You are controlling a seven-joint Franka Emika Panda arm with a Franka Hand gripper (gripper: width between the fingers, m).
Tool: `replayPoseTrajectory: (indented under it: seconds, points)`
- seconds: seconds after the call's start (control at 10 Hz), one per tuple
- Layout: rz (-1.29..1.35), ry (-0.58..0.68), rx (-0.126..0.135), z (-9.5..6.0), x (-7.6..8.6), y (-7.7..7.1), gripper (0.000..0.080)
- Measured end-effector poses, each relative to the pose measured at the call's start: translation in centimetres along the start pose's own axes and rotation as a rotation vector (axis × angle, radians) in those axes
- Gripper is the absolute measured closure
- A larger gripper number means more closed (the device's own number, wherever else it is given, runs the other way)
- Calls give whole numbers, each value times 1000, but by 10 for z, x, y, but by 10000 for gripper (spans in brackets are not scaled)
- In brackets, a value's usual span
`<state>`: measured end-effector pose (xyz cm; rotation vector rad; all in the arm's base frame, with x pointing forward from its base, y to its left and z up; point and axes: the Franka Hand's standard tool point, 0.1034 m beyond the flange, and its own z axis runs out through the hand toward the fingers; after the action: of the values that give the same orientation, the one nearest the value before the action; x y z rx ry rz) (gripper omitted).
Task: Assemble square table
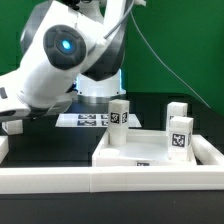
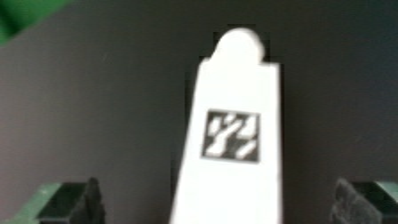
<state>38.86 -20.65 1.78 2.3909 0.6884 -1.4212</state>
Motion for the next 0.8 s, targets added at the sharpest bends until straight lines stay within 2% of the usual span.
replayPoseTrajectory:
  seconds: [0.1, 0.2, 0.5, 0.6, 0.7, 0.8]
  points:
    - [-4, -33, -7, -1, 8, 2, 151]
    - [-4, -85, 6, 1, 4, 0, 151]
    - [-4, -85, 6, 1, 4, 0, 151]
    - [-4, -85, 6, 1, 4, 0, 264]
    - [-4, -85, 6, 1, 4, 0, 409]
    - [-4, -85, 6, 1, 4, 0, 409]
